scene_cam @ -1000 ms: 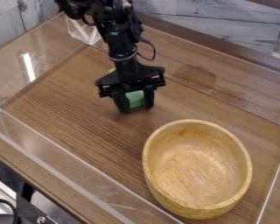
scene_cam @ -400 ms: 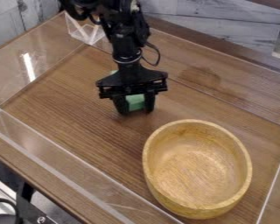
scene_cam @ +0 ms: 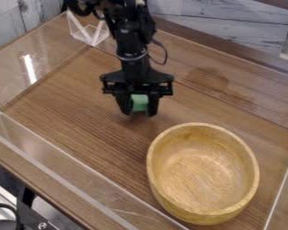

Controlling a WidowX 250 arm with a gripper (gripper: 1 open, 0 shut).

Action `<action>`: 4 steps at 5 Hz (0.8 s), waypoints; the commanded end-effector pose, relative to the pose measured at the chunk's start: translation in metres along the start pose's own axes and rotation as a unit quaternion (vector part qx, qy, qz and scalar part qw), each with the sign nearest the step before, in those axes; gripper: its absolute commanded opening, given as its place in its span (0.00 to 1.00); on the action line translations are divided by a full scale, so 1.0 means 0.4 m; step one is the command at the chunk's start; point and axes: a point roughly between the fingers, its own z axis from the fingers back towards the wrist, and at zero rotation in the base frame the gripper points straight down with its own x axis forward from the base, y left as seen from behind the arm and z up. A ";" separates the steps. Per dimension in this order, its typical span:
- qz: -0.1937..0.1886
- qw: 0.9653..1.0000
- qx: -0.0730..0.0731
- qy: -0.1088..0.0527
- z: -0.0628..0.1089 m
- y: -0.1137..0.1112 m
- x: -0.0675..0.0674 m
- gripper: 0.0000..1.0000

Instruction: Put the green block in the brown bowl

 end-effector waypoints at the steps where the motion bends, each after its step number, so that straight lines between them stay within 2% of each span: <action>1: -0.026 0.999 -0.004 -0.040 0.071 -0.022 0.019 0.00; 2: -0.053 0.998 -0.002 -0.046 0.106 -0.042 0.000 0.00; 3: -0.053 0.997 0.002 -0.051 0.153 -0.060 -0.036 0.00; 4: -0.079 0.996 -0.001 -0.049 0.151 -0.085 -0.059 0.00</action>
